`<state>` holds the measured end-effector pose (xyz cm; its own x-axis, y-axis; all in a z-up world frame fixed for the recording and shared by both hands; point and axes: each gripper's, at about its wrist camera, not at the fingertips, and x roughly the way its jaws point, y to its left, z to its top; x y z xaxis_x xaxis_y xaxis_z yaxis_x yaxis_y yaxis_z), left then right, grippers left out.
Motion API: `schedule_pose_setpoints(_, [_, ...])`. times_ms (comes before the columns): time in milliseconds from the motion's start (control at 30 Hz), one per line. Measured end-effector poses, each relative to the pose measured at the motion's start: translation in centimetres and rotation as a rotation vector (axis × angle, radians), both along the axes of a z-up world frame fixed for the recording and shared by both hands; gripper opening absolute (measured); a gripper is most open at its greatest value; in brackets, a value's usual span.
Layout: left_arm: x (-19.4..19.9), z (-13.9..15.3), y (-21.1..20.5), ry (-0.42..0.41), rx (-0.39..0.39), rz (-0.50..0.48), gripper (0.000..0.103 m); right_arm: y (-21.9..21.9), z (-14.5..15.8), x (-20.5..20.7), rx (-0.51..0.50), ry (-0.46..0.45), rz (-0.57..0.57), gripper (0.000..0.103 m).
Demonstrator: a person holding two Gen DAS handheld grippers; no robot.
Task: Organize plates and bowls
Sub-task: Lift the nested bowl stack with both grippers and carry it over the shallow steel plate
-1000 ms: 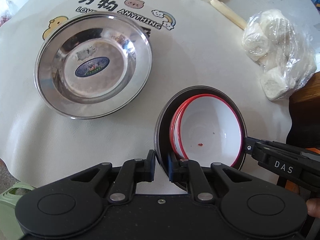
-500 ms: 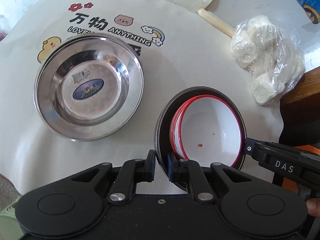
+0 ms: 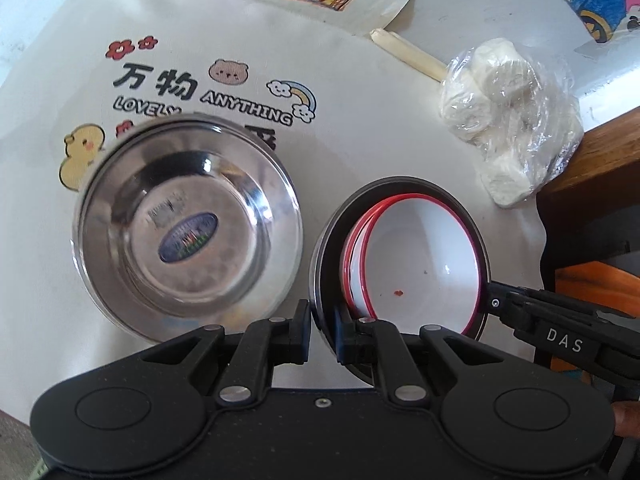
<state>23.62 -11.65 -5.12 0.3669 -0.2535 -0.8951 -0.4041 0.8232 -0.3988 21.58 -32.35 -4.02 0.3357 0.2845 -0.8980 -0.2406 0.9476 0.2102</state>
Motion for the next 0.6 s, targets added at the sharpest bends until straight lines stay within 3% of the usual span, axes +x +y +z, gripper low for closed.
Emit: schedule_pose_setpoints(600, [-1.6,0.5,7.7,-0.039,-0.013,-0.087,0.009,6.9,-0.5,-2.3,0.002,-0.036,-0.104,0.012])
